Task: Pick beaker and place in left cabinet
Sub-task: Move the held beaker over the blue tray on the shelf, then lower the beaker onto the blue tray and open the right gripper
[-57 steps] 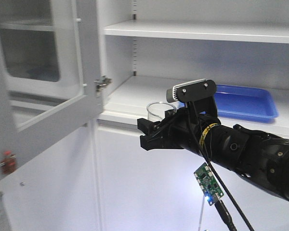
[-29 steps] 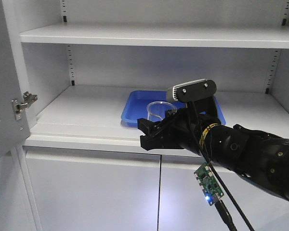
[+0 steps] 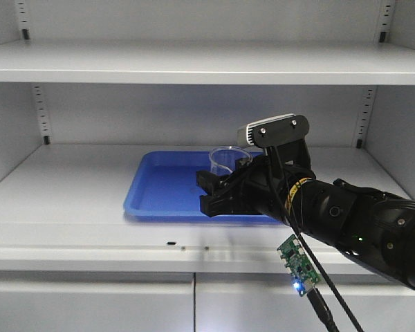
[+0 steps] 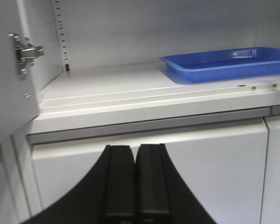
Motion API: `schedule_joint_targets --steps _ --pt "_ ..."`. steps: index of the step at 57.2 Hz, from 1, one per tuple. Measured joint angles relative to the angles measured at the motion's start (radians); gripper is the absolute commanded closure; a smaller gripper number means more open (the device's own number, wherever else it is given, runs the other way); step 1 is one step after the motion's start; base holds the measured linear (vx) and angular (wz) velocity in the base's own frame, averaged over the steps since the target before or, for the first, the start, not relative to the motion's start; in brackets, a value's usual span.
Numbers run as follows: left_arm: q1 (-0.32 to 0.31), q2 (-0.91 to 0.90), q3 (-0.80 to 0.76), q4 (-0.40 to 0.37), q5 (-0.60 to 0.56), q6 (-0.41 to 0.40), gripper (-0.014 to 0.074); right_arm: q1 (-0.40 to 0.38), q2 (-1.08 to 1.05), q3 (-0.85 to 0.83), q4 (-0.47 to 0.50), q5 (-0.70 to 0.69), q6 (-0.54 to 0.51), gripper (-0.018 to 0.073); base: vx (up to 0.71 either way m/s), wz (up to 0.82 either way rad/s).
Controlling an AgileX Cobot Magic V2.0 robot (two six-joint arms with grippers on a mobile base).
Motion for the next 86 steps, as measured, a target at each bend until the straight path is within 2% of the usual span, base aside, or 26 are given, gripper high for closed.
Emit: schedule_joint_targets --steps 34,86 --pt "0.000 0.000 0.000 0.000 0.000 0.000 0.0595 0.000 0.000 0.000 0.000 0.001 0.000 0.0561 0.14 -0.16" --pt "0.000 0.000 0.000 0.000 0.000 0.000 0.0595 0.000 0.016 0.000 0.000 -0.025 0.000 0.0561 0.01 -0.02"
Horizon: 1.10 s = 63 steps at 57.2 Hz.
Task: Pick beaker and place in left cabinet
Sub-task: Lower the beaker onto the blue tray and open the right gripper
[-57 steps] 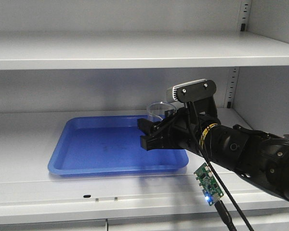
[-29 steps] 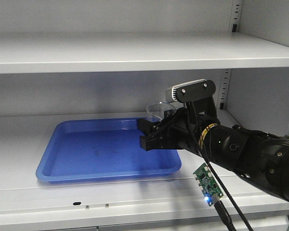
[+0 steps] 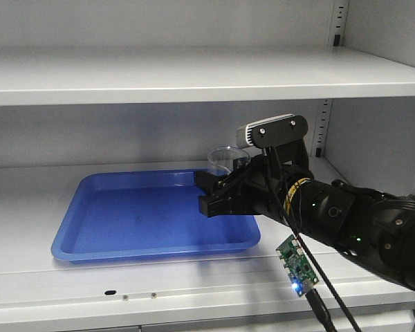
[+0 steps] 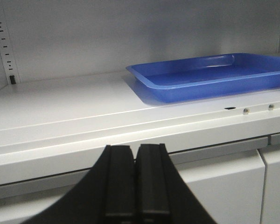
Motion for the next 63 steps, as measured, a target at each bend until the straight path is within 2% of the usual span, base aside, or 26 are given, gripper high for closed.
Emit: schedule_joint_targets --steps 14,38,53,63 --pt "0.000 0.000 0.000 0.000 0.000 0.000 0.0595 0.000 0.123 -0.029 0.000 -0.029 0.000 0.0561 0.00 0.00" --pt "0.000 0.000 0.000 0.000 0.000 0.000 0.0595 0.000 0.421 -0.355 0.000 -0.056 0.005 0.0556 0.00 0.00" --pt "0.000 0.000 0.000 0.000 0.000 0.000 0.0595 0.000 0.490 -0.371 0.000 -0.051 0.007 0.0533 0.00 0.00" --pt "0.000 0.000 0.000 0.000 0.000 0.000 0.0595 0.000 0.510 -0.373 0.000 -0.046 0.007 0.0456 0.00 0.00"
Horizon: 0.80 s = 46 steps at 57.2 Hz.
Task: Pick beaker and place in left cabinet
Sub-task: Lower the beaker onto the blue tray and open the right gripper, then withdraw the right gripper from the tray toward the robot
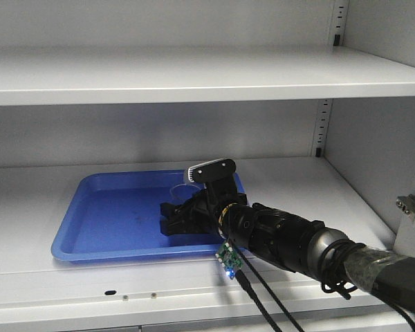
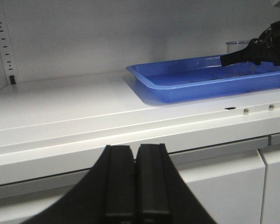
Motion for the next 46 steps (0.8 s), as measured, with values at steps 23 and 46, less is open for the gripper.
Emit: schedule_joint_targets --steps 23,46 --pt "0.000 0.000 0.000 0.000 0.000 0.000 0.0595 0.000 0.003 -0.004 0.000 0.000 0.000 -0.0108 0.00 0.00" --pt "0.000 0.000 0.000 0.000 0.000 0.000 0.0595 0.000 -0.051 -0.004 0.000 0.003 0.000 -0.0124 0.00 0.00"
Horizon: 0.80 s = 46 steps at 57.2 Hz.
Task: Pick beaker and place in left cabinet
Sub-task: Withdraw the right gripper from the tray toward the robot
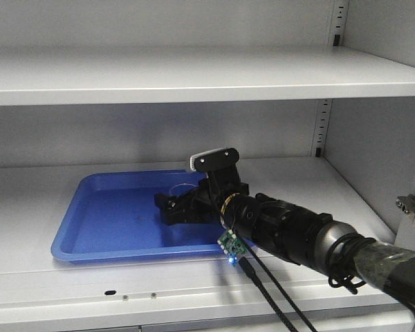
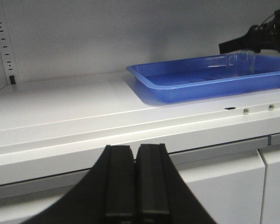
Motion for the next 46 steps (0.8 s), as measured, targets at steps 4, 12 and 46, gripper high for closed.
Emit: schedule_joint_targets --steps 4,12,46 --pt "0.000 0.000 0.000 0.000 0.000 0.000 0.0595 0.000 -0.020 0.000 0.000 0.000 0.000 -0.0102 0.00 0.00" --pt "0.000 0.000 0.000 0.000 0.000 0.000 0.0595 0.000 -0.049 0.000 0.000 0.003 0.000 -0.0045 0.00 0.00" --pt "0.000 0.000 0.000 0.000 0.000 0.000 0.0595 0.006 -0.337 0.129 0.001 0.260 0.000 0.0314 0.00 0.00"
